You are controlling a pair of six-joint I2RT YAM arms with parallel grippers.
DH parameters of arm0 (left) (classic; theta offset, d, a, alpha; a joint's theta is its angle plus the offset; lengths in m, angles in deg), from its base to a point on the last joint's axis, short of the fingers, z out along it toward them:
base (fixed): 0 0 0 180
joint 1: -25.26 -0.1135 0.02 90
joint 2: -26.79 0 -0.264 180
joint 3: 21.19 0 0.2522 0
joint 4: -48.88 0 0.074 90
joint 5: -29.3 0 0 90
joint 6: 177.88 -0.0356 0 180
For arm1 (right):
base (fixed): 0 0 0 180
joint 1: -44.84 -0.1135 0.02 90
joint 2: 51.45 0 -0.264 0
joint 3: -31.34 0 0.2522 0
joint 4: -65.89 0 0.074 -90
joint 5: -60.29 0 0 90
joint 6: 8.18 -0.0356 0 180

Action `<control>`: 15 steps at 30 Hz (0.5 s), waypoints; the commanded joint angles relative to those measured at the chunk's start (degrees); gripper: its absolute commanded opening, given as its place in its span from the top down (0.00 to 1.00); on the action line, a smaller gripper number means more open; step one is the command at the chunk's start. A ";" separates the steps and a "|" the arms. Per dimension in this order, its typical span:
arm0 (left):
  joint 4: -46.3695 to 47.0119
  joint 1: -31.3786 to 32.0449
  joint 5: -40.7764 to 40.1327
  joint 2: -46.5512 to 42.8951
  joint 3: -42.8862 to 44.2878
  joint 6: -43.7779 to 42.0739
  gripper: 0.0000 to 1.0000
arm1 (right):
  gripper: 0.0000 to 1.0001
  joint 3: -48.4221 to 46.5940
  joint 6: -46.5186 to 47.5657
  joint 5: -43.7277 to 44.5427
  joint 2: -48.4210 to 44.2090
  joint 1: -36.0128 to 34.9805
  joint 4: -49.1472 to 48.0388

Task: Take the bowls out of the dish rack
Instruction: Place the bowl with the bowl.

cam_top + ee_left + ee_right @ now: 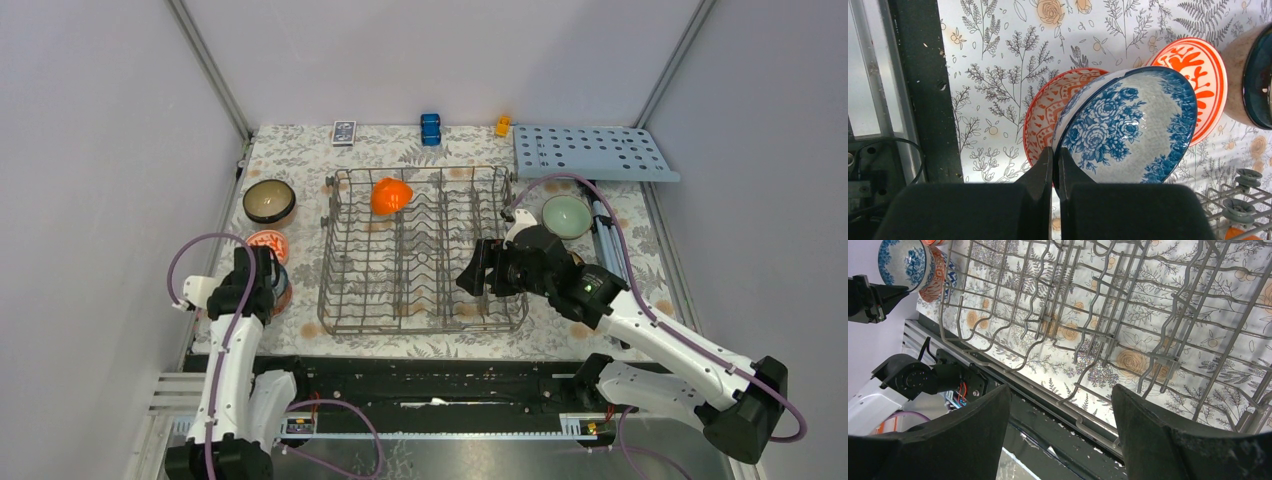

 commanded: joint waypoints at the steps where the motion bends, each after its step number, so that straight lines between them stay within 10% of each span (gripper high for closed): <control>1: 5.58 -2.18 0.51 -1.68 -0.60 -1.46 1.00 | 0.20 -0.59 -0.47 0.22 0.13 0.16 -0.12; 15: 9.23 -8.68 8.23 -2.72 -4.35 -4.97 1.00 | 0.21 -0.58 -1.18 -0.69 2.17 0.17 -0.62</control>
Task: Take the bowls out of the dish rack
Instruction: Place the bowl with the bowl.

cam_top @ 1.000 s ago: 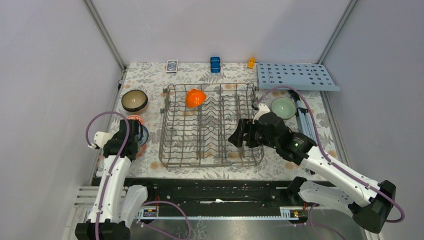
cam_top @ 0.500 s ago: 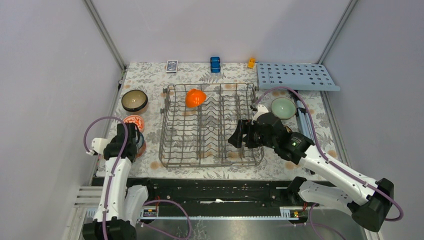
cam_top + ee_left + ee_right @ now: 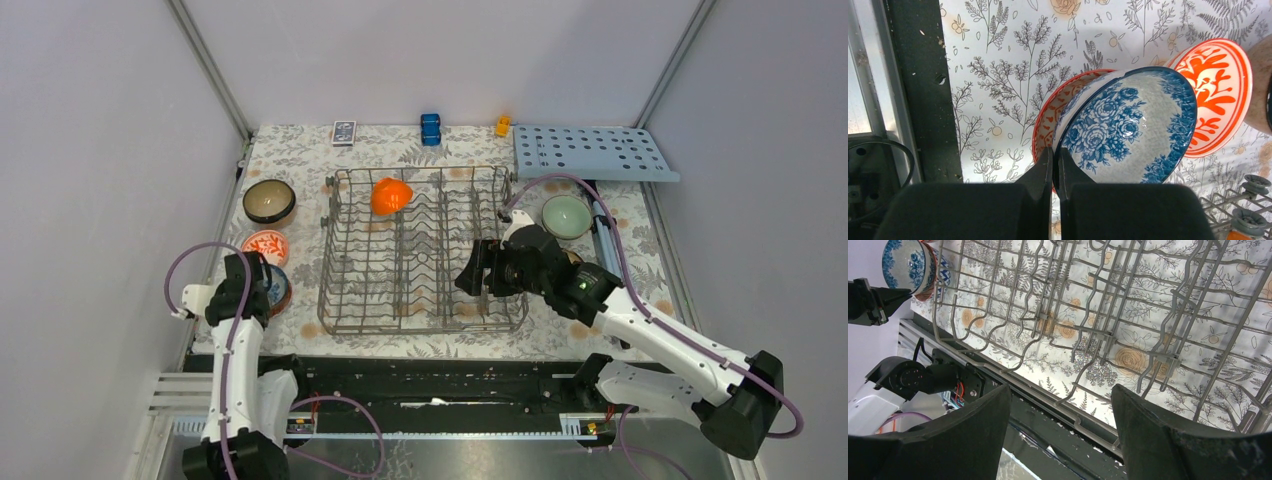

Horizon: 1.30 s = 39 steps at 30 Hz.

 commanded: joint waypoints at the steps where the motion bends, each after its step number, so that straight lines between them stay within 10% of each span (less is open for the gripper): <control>1: 4.15 -0.92 2.40 -2.20 -0.55 -0.63 1.00 | 0.21 -0.66 -0.59 -0.57 0.85 0.20 -0.62; 12: 5.97 -1.32 3.90 -2.19 -3.73 -0.81 0.99 | 0.21 -0.59 -0.41 -0.37 0.78 0.21 -0.67; 39: 2.58 -1.51 3.58 -3.19 1.98 -4.13 0.48 | 0.20 -0.12 -0.59 -0.25 -0.08 0.16 -0.61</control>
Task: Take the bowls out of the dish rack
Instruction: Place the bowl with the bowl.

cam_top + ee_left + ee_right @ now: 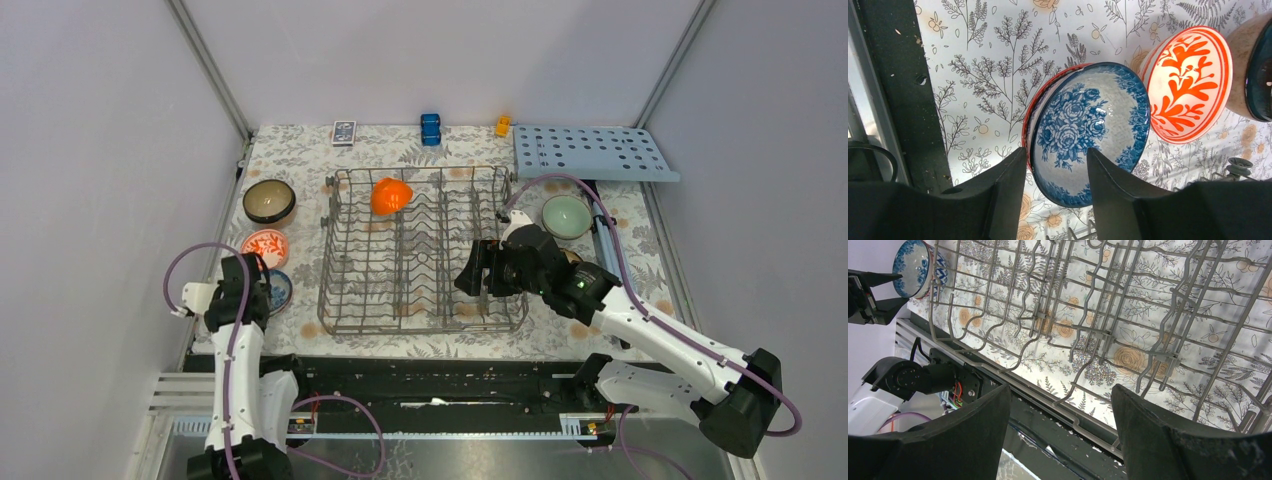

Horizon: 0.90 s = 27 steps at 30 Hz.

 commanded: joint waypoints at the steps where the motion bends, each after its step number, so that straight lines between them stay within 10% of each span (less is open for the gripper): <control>1: 0.24 -0.27 0.09 -0.90 3.31 -1.71 0.46 | 0.20 -0.15 -0.51 -0.30 -0.96 0.18 -0.57; 8: -1.36 -0.31 -0.47 -0.72 5.95 -3.57 0.37 | 0.21 -0.31 -0.29 -0.39 -0.94 0.16 -0.58; 19: -1.42 -0.31 0.06 -0.83 6.90 -4.48 0.55 | 0.20 0.63 0.22 -0.42 -1.83 0.20 -0.76; 27: 0.20 0.06 2.36 1.33 15.46 -14.50 0.45 | 0.20 -0.32 1.45 -0.76 -2.49 0.24 -1.28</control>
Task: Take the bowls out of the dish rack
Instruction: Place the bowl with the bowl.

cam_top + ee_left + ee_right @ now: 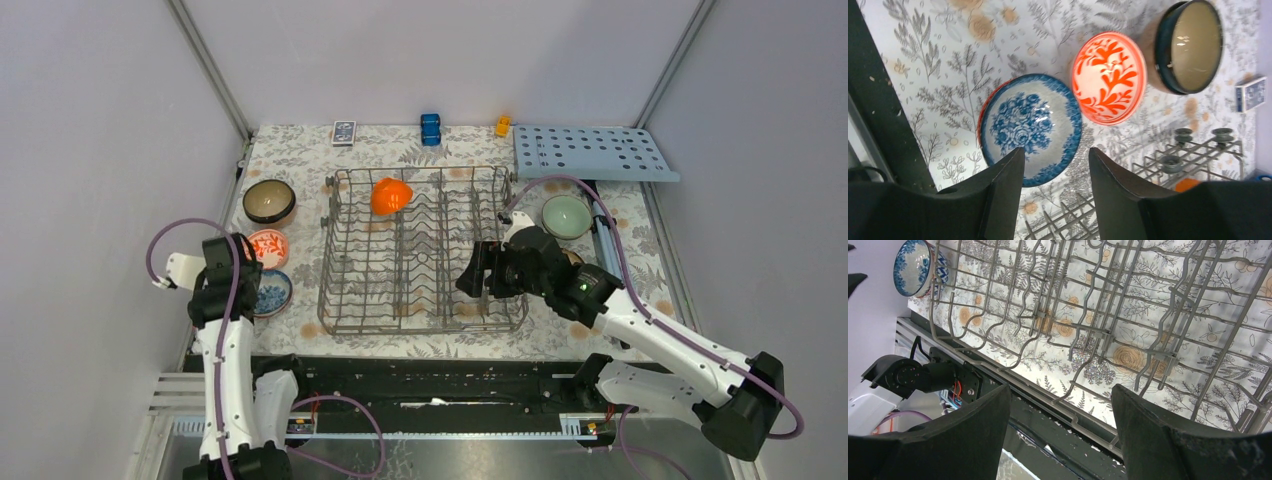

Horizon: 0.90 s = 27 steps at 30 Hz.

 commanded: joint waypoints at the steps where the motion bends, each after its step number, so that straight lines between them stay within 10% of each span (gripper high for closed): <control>1: 0.93 0.20 -1.78 0.19 5.15 -5.92 0.43 | 0.20 -0.98 1.41 -1.03 -1.58 0.17 -1.50; 27: 1.90 -0.84 -3.18 5.19 -4.17 -2.31 0.54 | 0.20 0.40 3.54 -4.71 -0.22 0.16 -5.94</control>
